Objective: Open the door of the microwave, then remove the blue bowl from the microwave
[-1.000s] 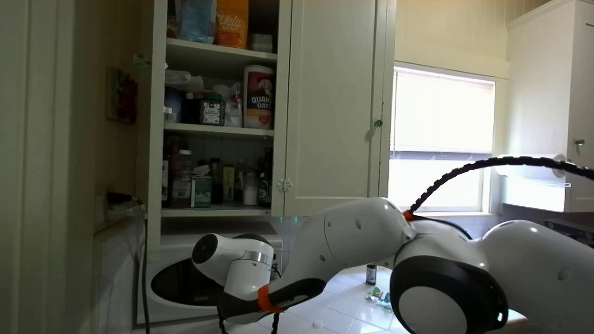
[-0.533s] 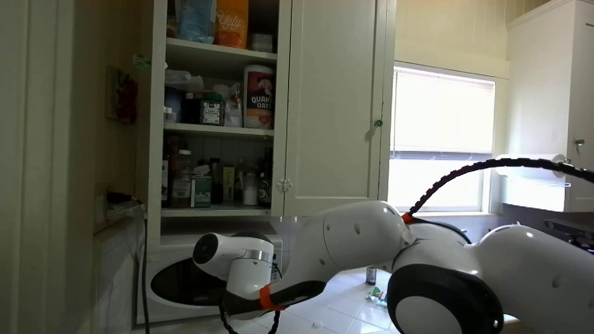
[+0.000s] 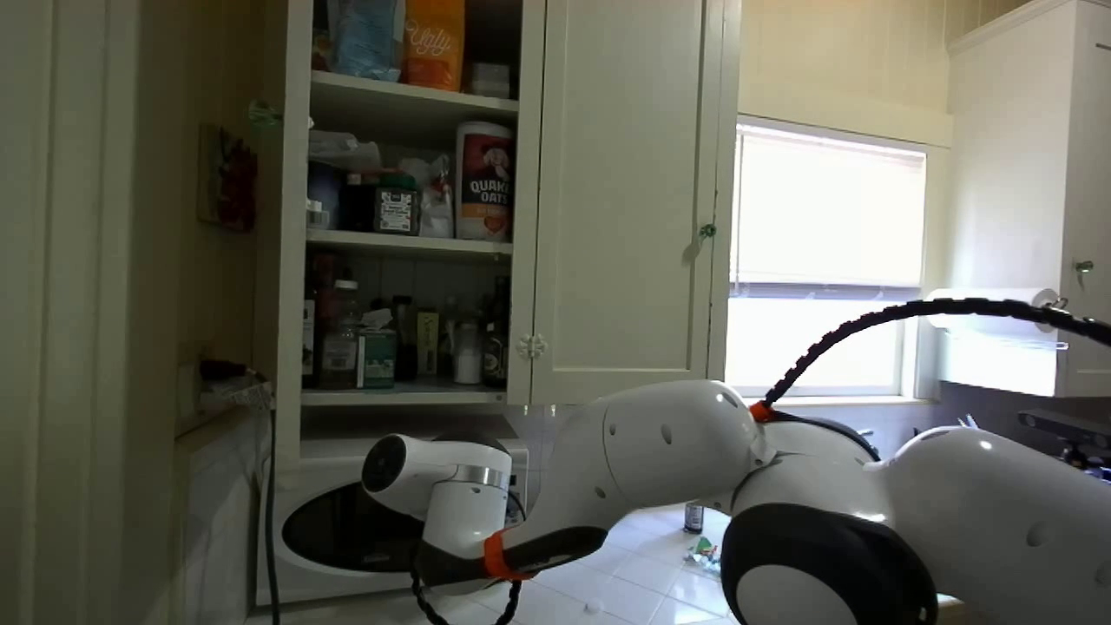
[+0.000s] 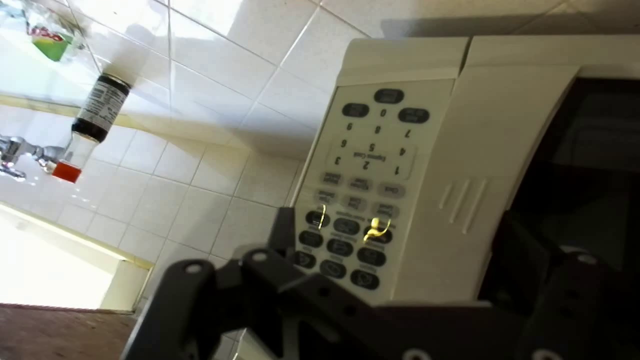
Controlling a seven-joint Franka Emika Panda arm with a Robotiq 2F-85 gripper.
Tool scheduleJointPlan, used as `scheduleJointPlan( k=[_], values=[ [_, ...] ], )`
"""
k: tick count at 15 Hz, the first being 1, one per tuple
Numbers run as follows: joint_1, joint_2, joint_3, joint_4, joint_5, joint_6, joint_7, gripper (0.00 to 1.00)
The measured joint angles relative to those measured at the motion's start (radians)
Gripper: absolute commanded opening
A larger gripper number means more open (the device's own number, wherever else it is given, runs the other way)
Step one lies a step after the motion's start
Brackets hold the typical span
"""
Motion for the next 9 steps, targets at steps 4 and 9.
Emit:
scheduleJointPlan(
  k=[4, 9],
  values=[
    [0.0, -0.003, 0.0, 0.0, 0.03, -0.013, 0.079, 1.0],
    [0.0, -0.017, 0.0, -0.015, 0.066, -0.02, 0.163, 1.0]
  ],
)
